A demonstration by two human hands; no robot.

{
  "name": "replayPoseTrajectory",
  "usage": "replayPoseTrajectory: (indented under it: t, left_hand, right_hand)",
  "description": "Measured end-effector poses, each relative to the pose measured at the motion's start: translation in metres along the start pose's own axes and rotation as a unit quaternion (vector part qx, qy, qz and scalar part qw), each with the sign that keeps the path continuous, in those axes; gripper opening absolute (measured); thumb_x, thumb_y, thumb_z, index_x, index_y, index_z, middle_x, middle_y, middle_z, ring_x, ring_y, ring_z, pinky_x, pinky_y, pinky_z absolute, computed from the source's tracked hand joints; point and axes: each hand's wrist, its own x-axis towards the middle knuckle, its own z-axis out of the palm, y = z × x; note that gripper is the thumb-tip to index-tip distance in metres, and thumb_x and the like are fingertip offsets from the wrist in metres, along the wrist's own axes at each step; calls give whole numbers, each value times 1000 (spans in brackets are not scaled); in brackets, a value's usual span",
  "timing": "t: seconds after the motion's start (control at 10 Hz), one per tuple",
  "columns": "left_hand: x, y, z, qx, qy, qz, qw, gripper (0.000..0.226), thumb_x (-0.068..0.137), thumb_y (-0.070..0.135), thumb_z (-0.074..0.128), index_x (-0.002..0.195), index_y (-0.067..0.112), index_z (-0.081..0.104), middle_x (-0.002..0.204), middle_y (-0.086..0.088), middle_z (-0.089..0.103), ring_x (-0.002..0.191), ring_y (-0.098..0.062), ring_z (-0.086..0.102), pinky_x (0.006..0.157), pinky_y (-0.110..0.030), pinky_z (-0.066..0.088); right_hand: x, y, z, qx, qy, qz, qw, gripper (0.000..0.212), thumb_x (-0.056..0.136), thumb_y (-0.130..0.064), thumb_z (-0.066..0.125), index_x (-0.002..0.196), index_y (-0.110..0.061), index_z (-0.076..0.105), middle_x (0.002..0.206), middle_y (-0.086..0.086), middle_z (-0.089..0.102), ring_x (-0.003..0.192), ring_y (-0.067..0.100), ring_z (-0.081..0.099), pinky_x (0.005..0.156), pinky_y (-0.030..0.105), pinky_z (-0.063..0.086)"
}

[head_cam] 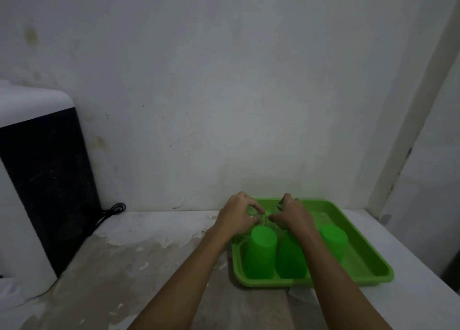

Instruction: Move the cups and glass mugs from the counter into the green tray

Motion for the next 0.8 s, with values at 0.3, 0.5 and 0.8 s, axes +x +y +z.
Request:
replayPoseTrajectory:
  t: [0.3,0.5,0.8]
  left_hand:
    - [-2,0,3,1,4,-3,1000,18,83,26,80,100,32,80,113,-3,60,114,-24,58,96,-37,52]
    - [-7,1,1,-8,-3,-4,1000,16,86,21,79,99,30,80,117,-3,63,115,-23,61,97,-38,53]
    - [-21,0,-35,-26,38,-12,999,12,84,29,73,94,36,75,108,7,69,102,-13,67,91,-39,57]
  right_hand:
    - [-1,0,2,-39,6,-8,999,72,78,-42,83,132,-13,45,133,17,55,117,36,63,89,41,52]
    - [-2,0,1,-40,6,8,999,80,73,-52,83,134,-14,48,137,16,57,123,35,61,94,42,52]
    - [-13,-11,-17,0,125,-37,991,50,81,-48,69,120,-16,63,125,11,61,116,32,60,92,40,51]
